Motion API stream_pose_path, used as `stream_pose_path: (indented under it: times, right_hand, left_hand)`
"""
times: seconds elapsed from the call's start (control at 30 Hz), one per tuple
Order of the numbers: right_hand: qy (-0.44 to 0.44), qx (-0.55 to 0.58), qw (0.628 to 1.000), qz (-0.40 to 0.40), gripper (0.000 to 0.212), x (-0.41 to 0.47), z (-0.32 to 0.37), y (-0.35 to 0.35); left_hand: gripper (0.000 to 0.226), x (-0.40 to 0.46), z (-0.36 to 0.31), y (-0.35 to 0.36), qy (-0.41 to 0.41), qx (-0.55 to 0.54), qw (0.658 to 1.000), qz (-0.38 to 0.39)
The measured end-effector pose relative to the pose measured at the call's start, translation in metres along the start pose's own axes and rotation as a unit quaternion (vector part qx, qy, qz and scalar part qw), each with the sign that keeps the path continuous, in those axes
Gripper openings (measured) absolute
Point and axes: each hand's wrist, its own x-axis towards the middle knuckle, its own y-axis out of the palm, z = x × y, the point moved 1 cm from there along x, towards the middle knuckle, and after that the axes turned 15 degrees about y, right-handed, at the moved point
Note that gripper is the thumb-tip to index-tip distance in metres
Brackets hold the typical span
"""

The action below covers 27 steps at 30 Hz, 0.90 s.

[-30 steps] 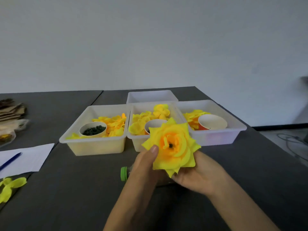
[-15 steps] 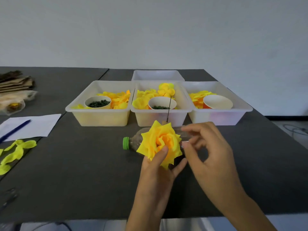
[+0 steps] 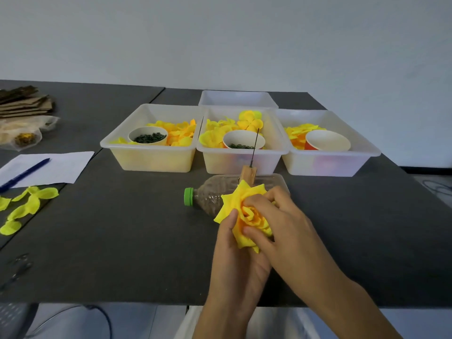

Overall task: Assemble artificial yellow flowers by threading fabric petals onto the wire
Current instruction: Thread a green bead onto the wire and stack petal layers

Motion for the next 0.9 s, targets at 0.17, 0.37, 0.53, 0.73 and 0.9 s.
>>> stream_pose_path:
  times: [0.17,0.37,0.53,0.73,0.9]
  right_hand:
    - [-0.019,-0.034,0.999,0.032,0.023,-0.001,0.002,-0.002]
    - [-0.016,0.089,0.996,0.012,0.028,-0.004,-0.002,-0.010]
    - [-0.006,0.140,0.990,-0.032,0.023,-0.004,0.000,-0.015]
    - [-0.033,0.011,0.999,-0.031,0.041,-0.010,0.005,-0.012]
    - [-0.056,-0.061,0.997,-0.010,0.033,-0.007,0.006,-0.009]
  left_hand:
    - [0.043,0.000,0.002,-0.005,0.007,-0.023,0.999,-0.028]
    - [0.053,0.004,-0.005,-0.002,-0.002,-0.018,0.999,-0.033]
    - [0.055,0.001,-0.007,-0.001,-0.018,-0.034,0.999,-0.007]
    - [0.049,-0.004,-0.007,0.003,-0.002,-0.055,0.998,-0.005]
    - [0.041,-0.009,-0.007,-0.001,0.000,0.016,1.000,-0.007]
